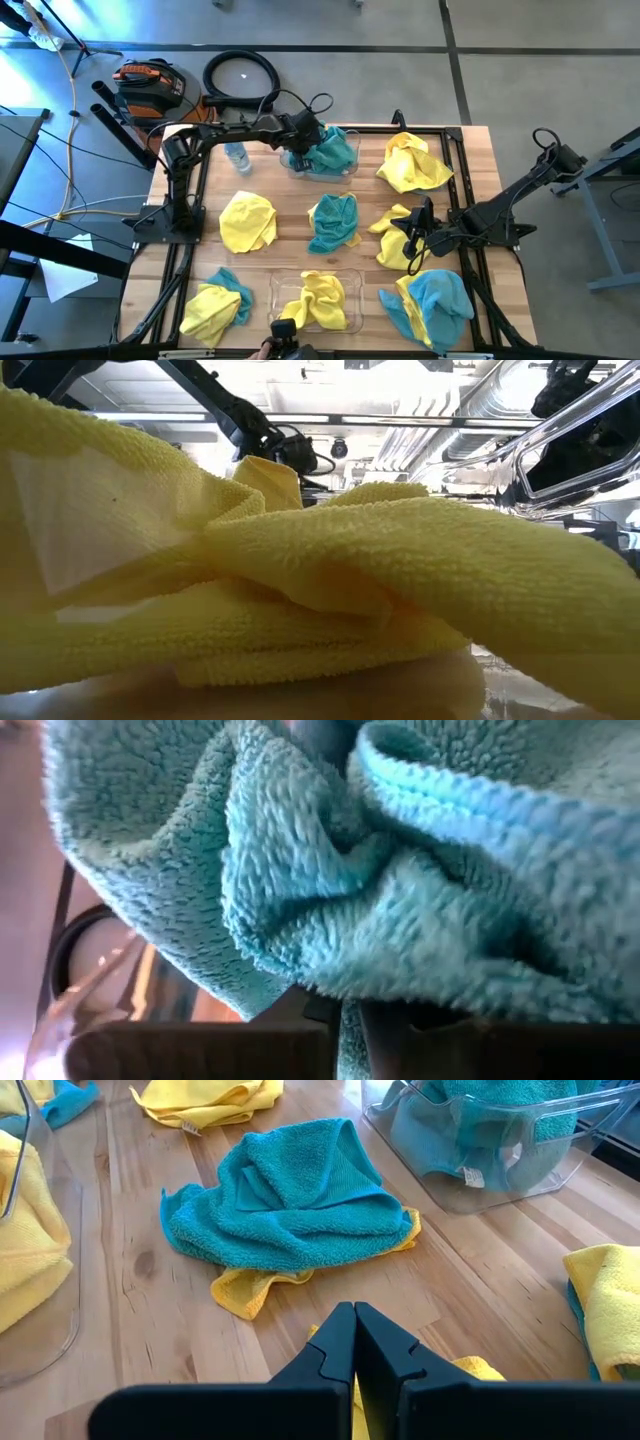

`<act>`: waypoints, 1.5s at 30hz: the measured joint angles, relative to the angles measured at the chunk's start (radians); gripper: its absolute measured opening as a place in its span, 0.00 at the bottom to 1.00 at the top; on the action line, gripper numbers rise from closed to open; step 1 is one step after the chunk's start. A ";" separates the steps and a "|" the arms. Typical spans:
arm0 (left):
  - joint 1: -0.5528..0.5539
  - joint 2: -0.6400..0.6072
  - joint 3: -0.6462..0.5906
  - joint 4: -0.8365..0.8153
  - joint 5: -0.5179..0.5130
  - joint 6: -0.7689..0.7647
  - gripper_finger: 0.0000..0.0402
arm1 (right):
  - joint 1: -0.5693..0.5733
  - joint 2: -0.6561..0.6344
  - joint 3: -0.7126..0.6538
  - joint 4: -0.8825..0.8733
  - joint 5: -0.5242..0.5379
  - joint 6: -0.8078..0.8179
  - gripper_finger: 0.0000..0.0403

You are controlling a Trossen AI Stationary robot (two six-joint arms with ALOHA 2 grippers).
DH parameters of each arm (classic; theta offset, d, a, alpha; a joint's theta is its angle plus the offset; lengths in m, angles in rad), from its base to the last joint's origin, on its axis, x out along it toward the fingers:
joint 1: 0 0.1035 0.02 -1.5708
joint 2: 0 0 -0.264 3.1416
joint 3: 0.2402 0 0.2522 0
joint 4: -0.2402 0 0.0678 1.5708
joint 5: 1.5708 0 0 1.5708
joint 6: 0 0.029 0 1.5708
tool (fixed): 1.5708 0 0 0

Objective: Sort microfiber towel by color & place in baskets
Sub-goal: Put the blue towel into the top transparent bin, then put the yellow towel into the bottom transparent bin

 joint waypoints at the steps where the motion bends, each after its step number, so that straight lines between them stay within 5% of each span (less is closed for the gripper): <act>1: -0.003 -0.009 0.000 0.002 0.000 0.001 0.08 | 0.000 0.000 0.000 0.000 0.000 0.000 0.00; 13: -0.010 -0.121 0.000 0.011 -0.002 -0.007 0.25 | 0.000 0.000 0.000 -0.003 0.000 0.007 0.00; 30: -0.034 -0.290 -0.011 -0.240 0.048 -0.217 0.27 | 0.000 0.000 0.000 -0.003 0.000 0.011 0.00; 45: -0.388 -0.733 -0.461 -0.079 0.046 -0.550 0.24 | 0.000 0.000 0.000 0.005 0.000 0.009 0.00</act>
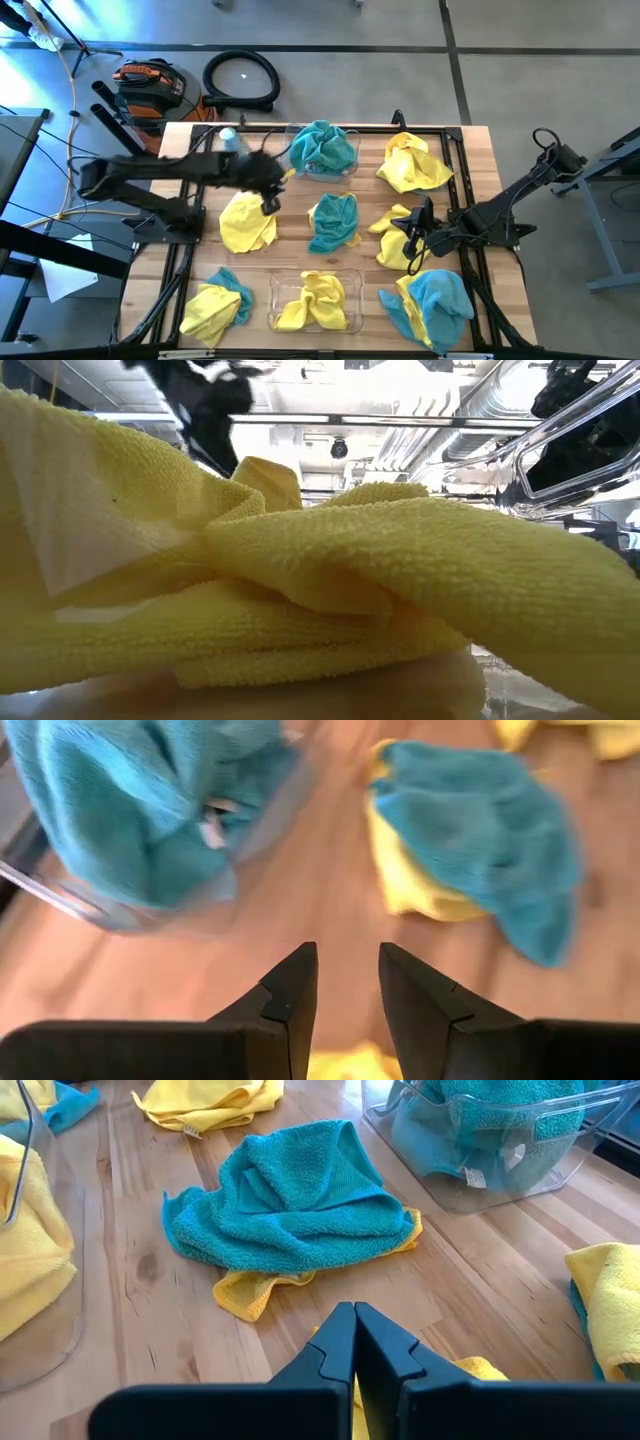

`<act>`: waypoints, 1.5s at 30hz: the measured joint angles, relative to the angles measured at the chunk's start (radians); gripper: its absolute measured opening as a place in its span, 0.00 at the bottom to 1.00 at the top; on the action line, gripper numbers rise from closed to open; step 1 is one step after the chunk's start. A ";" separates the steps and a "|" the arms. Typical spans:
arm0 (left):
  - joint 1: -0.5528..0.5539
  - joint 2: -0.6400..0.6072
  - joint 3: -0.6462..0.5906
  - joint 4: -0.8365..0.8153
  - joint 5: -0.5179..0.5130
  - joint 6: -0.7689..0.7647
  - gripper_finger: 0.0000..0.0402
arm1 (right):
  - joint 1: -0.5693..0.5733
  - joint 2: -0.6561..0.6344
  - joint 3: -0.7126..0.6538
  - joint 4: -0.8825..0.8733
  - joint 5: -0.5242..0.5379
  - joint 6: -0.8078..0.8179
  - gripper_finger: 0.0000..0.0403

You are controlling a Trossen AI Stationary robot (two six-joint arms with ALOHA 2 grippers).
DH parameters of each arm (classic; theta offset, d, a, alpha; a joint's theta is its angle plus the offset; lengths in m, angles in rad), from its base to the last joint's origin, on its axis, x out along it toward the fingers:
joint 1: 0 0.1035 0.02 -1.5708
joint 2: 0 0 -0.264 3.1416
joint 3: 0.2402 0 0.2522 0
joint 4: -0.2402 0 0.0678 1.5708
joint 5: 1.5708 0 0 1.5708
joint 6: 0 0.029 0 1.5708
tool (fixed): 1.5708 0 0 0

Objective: Sort microfiber towel by color & place in baskets
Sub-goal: Put the yellow towel into the bottom transparent bin

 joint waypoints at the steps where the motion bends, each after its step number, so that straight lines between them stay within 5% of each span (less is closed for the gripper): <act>1: -0.028 -0.037 -0.025 0.006 -0.012 -0.027 0.24 | 0.000 0.000 0.000 0.000 0.000 -0.004 0.00; 11: -0.305 -0.298 -0.219 0.007 -0.224 -0.243 0.23 | -0.017 0.000 0.010 0.008 0.054 -0.013 0.00; 20: -0.418 -0.374 -0.389 0.034 -0.319 -0.322 0.23 | -0.213 0.000 0.143 -0.018 0.173 -0.192 0.02; 33: -0.431 -0.400 -0.559 0.249 -0.335 -0.295 0.23 | -0.764 -0.001 0.387 -0.517 -0.102 0.011 0.27; 45: -0.431 -0.400 -0.559 0.367 -0.336 -0.106 0.23 | -1.065 0.102 0.319 -0.490 -0.442 0.043 0.49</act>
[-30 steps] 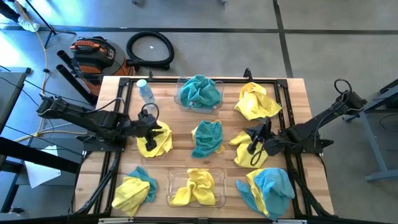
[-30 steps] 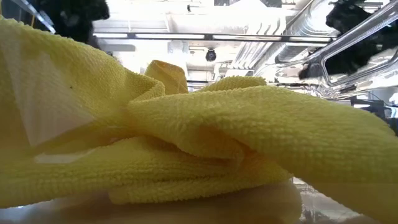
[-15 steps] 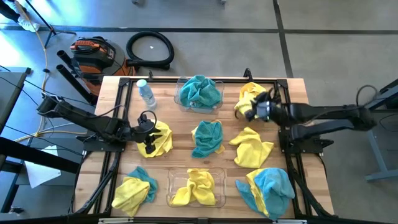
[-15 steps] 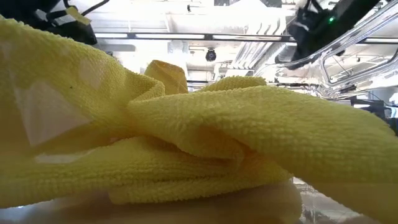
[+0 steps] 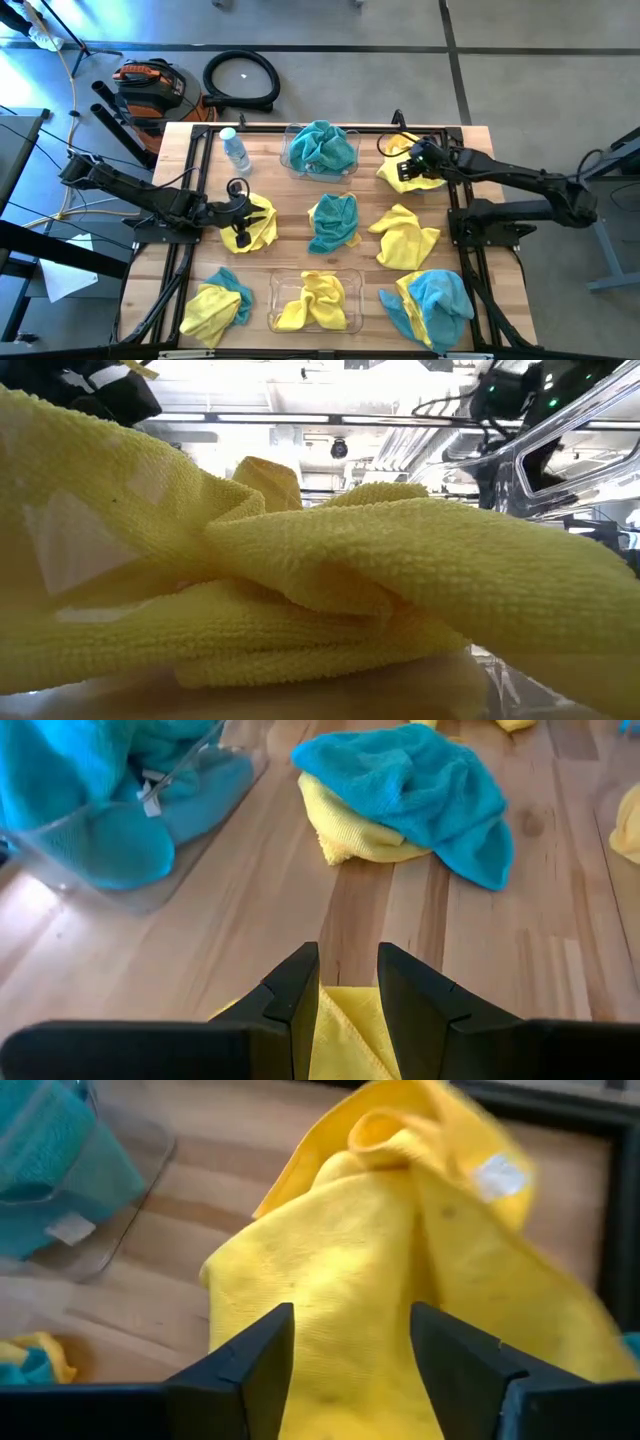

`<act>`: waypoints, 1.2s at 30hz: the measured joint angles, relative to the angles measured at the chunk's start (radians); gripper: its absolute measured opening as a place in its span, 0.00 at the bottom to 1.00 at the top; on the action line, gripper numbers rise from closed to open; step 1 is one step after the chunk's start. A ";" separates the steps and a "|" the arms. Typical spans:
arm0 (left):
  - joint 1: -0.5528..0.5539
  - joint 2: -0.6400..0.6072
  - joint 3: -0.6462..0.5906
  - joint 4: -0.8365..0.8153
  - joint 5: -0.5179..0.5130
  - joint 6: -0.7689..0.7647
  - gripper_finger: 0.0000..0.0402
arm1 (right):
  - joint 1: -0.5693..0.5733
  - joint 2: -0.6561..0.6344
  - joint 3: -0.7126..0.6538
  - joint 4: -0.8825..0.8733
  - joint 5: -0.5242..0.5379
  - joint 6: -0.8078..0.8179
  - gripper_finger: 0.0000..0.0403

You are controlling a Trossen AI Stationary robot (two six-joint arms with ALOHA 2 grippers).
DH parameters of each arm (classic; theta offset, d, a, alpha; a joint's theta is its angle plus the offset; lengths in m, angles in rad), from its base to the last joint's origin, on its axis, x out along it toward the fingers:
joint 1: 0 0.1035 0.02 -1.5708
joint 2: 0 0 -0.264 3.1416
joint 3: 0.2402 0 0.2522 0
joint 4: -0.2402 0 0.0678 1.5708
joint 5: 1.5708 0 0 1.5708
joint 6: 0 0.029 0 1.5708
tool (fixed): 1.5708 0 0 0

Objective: Sort microfiber towel by color & place in baskets
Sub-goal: Put the yellow towel into the bottom transparent bin

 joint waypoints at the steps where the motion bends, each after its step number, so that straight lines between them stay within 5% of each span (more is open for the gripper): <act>1: 0.000 0.000 0.000 0.001 0.000 0.014 0.23 | -0.010 0.022 0.000 0.014 -0.021 -0.007 0.50; 13: 0.000 0.000 0.000 -0.008 0.037 0.065 0.23 | -0.074 0.283 0.000 0.083 -0.130 -0.024 0.52; 18: 0.000 0.000 0.000 -0.008 0.038 0.065 0.23 | -0.073 0.296 0.000 0.079 -0.130 -0.029 0.38; 24: 0.000 0.000 0.000 -0.008 0.039 0.050 0.23 | -0.072 0.248 0.000 0.034 -0.133 -0.067 0.03; 36: 0.000 0.000 0.000 -0.008 0.039 0.046 0.23 | 0.156 -0.025 0.124 -0.218 0.027 0.061 0.01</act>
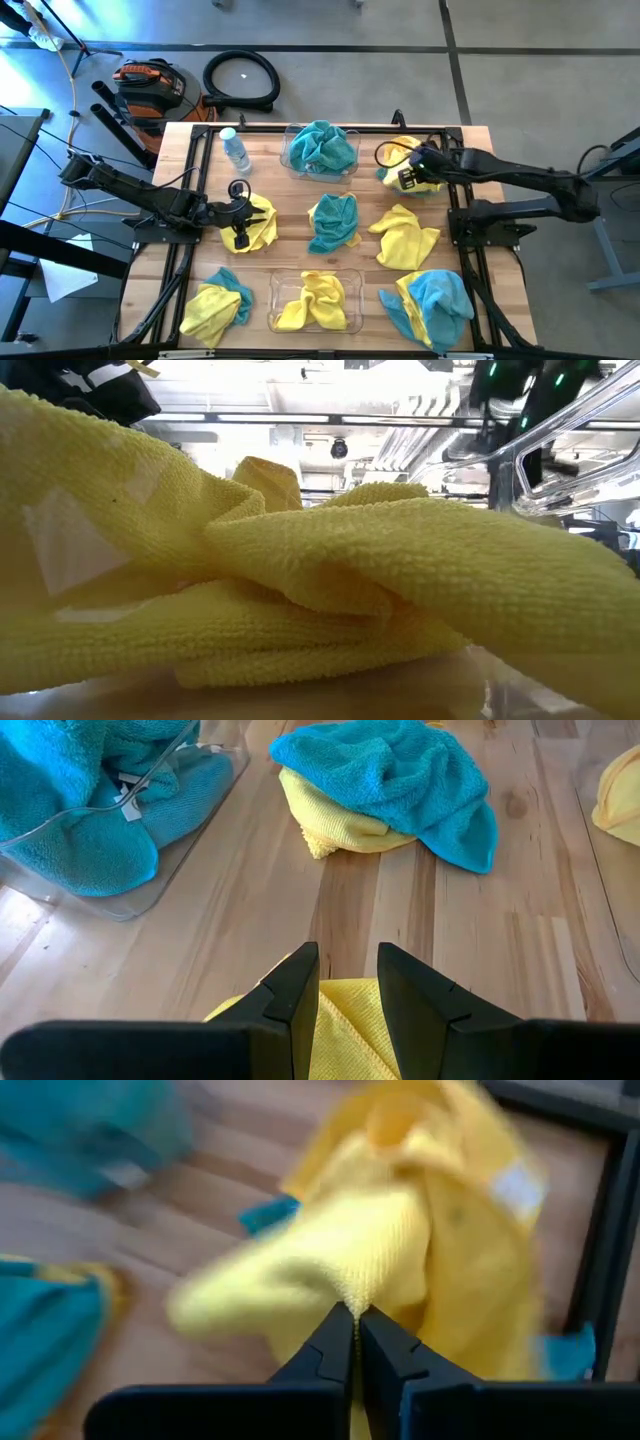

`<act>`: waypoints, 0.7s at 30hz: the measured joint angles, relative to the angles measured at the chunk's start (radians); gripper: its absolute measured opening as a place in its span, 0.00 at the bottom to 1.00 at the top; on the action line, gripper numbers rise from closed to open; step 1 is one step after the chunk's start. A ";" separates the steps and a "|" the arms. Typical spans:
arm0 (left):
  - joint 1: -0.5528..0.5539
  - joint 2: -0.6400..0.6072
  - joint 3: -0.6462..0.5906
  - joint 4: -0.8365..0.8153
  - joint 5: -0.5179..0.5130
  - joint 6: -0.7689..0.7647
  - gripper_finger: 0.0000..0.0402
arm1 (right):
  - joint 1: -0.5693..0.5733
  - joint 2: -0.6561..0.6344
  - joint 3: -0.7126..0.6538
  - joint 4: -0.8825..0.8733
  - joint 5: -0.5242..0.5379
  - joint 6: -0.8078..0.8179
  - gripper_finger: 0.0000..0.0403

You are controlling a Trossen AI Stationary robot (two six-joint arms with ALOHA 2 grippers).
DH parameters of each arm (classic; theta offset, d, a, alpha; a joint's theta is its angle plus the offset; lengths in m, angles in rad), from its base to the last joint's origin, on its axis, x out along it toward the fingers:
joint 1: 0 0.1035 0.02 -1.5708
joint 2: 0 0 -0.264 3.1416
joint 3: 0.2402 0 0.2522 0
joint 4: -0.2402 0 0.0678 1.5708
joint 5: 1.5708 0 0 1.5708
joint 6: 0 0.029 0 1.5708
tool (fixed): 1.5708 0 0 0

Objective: Sort microfiber towel by color & place in baskets
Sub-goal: Put the yellow towel into the bottom transparent bin

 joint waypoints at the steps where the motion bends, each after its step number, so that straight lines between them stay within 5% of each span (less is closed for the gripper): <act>1: 0.000 0.000 0.000 0.000 0.000 0.000 0.23 | 0.039 -0.017 0.023 -0.017 0.025 0.014 0.01; 12: 0.000 0.000 0.001 0.000 0.000 -0.009 0.23 | 0.451 0.007 0.333 -0.090 0.308 0.097 0.00; 21: 0.000 0.000 0.001 0.000 -0.029 -0.006 0.23 | 0.668 0.192 0.533 -0.035 0.343 0.071 0.00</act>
